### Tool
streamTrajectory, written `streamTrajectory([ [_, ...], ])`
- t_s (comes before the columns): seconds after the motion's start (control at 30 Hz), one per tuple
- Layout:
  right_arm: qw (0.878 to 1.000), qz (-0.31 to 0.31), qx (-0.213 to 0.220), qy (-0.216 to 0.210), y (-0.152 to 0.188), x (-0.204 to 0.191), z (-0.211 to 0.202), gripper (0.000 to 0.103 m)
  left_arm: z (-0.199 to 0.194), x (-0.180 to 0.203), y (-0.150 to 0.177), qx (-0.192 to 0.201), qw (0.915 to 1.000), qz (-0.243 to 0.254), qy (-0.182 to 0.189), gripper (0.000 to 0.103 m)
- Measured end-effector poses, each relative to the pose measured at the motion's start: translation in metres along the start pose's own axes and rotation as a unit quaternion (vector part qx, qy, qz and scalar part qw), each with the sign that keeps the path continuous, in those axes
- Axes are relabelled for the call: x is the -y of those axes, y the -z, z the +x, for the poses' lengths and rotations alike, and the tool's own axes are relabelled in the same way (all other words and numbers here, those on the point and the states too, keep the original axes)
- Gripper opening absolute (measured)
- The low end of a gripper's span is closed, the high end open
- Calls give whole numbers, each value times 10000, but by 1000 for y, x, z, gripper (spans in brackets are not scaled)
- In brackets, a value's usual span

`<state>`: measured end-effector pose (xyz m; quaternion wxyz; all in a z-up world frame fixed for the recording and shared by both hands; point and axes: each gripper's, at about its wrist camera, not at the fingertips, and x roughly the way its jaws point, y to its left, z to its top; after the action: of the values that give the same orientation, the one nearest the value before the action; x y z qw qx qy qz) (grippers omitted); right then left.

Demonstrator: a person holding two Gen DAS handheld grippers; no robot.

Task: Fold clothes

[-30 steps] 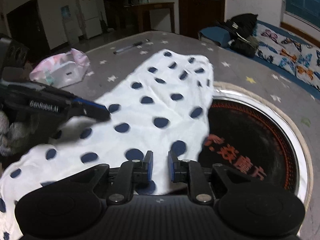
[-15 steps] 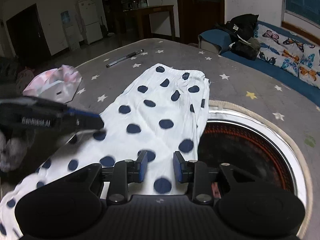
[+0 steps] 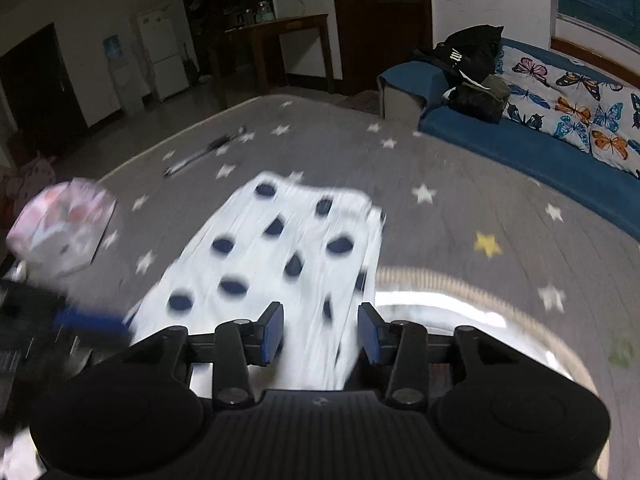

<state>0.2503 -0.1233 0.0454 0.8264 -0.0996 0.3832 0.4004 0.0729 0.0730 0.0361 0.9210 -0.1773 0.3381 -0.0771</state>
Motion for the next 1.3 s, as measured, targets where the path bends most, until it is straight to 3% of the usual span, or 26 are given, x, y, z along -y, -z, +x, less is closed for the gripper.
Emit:
streamTrajectory([
  [0.27,9999,154,70,-17,-39,23,48,52,-6,0,4,-52,9999,-51,103,24],
  [0.53,9999,151,82,1,-43,28,75,55,-5,-5,4,-92,9998,-144,40,26],
  [0.6,9999,78,85,4,-43,25,75,50,-4,-5,5,-118,9998,-140,26,26],
  [0.73,9998,131,61,-146,-45,25,73,20,-3,-4,6,-144,9998,-139,1,28],
  [1.13,9978,-113,474,-444,-52,-2,11,17,-7,-4,8,-88,9996,-146,-236,29],
  [1.3,9953,-273,663,-650,-46,-22,-29,17,-21,2,15,-67,9996,-91,-265,36],
])
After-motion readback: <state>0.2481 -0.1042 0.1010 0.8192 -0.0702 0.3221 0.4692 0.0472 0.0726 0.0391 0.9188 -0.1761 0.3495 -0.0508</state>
